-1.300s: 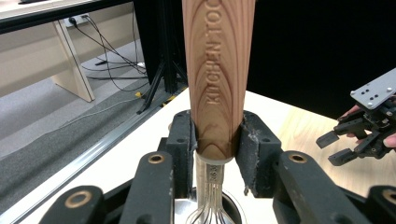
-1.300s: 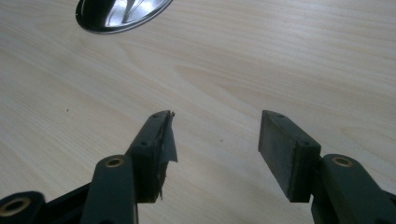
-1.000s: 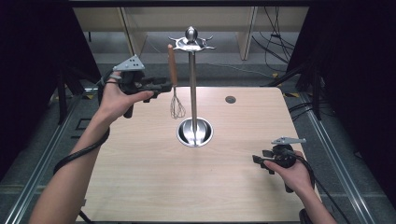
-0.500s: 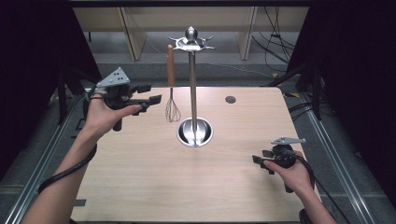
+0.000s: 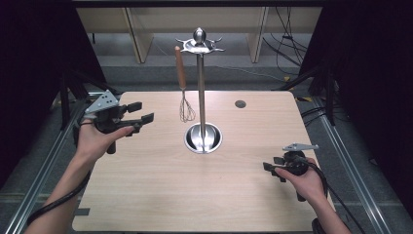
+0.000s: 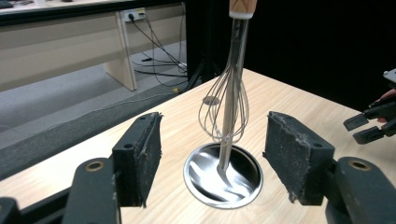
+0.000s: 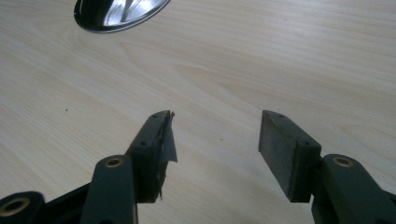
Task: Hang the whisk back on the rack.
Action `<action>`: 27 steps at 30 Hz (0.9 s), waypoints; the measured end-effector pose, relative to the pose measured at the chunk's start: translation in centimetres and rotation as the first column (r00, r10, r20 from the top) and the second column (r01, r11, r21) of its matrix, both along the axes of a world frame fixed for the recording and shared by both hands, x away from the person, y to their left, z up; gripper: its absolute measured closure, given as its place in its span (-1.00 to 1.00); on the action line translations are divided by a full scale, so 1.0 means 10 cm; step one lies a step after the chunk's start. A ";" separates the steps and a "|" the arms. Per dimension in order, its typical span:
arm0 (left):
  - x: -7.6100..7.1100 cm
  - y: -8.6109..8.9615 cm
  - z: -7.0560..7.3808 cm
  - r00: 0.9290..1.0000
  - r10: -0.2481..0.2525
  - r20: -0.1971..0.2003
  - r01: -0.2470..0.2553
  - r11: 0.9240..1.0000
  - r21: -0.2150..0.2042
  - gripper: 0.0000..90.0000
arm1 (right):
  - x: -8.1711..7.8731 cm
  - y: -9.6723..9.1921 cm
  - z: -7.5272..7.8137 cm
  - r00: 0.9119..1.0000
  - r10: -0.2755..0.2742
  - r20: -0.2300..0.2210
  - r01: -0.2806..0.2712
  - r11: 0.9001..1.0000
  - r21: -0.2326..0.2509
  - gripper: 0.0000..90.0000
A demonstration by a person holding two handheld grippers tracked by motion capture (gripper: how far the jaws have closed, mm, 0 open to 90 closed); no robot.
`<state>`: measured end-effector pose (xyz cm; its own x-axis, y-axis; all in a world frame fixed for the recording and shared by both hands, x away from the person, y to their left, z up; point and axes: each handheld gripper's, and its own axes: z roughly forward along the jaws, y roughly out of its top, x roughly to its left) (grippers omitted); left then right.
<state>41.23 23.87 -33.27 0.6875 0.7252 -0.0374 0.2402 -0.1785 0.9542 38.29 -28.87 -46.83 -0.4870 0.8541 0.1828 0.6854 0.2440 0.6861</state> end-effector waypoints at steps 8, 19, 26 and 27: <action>-0.18 0.09 -0.27 0.999 0.021 -0.031 -0.021 1.000 0.020 -0.23 | -0.01 0.03 -0.01 1.000 -0.010 -0.009 0.011 0.999 0.033 0.00; -0.31 0.10 -0.94 0.989 0.080 -0.125 -0.069 0.993 0.092 -0.26 | -0.01 0.02 0.00 1.000 -0.016 -0.011 0.016 1.000 0.016 0.00; -0.37 0.12 -1.27 0.977 0.138 -0.162 -0.118 0.985 0.130 -0.27 | -0.01 0.04 -0.01 1.000 -0.020 -0.012 0.020 1.000 0.010 0.00; -0.38 0.13 -1.28 0.976 0.146 -0.160 -0.127 0.984 0.125 -0.26 | -0.01 0.04 -0.01 1.000 -0.020 -0.012 0.020 1.000 0.009 0.00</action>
